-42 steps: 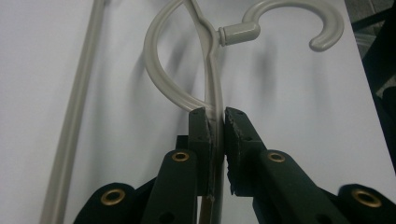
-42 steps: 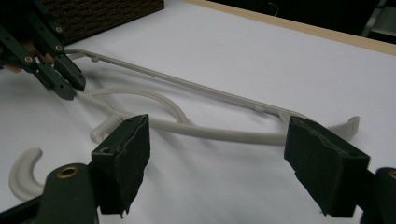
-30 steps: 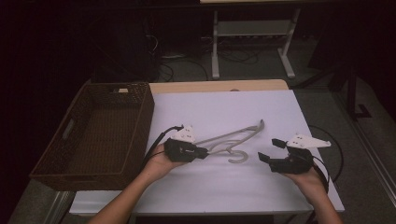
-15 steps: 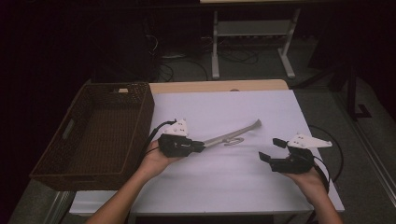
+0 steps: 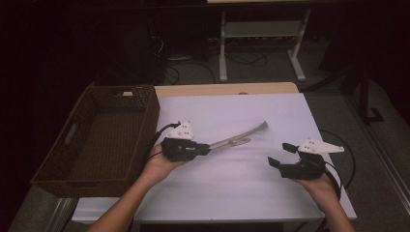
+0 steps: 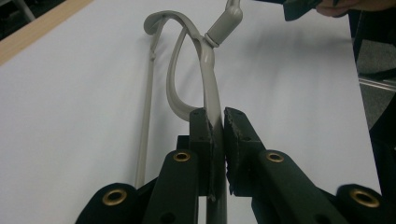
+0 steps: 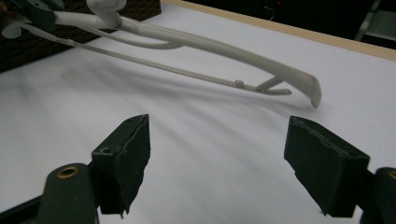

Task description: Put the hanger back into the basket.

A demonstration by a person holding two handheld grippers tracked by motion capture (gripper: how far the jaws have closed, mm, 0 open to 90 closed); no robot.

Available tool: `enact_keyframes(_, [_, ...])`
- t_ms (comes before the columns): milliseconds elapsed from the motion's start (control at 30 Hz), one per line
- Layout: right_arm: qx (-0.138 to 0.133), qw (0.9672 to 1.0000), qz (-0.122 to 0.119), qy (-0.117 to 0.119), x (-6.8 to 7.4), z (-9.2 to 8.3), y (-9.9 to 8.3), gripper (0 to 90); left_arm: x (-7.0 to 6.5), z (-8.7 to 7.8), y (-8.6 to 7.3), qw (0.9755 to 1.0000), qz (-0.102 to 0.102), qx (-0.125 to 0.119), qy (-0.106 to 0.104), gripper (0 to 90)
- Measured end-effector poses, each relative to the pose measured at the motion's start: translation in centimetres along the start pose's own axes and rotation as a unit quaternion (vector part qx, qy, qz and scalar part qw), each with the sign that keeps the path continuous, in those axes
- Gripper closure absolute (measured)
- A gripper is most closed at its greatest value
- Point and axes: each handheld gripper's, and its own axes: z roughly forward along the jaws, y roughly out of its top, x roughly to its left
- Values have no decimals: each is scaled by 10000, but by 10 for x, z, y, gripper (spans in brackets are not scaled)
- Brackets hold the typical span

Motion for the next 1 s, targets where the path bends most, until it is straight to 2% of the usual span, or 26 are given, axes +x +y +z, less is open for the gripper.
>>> enact_keyframes(233, [-62,10000,15,-20,0,-2,1,219,0,-12,6,9998,-115,-162,-18,830])
enact_keyframes(367, [-96,10000,11,-26,0,-3,2,219,0,-24,11,9995,-183,-273,11,830])
enact_keyframes(767, [-106,9999,18,-28,0,-3,2,219,9,-70,37,9983,-199,-531,111,830])
enact_keyframes(867, [-108,9999,19,-30,0,-3,2,219,12,-83,40,9980,-198,-558,197,829])
enact_keyframes(900, [-108,9999,23,-27,0,-3,2,219,14,-93,42,9980,-173,-555,267,830])
enact_keyframes(933, [-106,9999,23,-30,0,-3,2,219,14,-93,42,9980,-173,-555,267,830])
enact_keyframes(1000, [-105,9999,24,-31,0,-3,2,219,16,-103,43,9977,-188,-570,318,830])
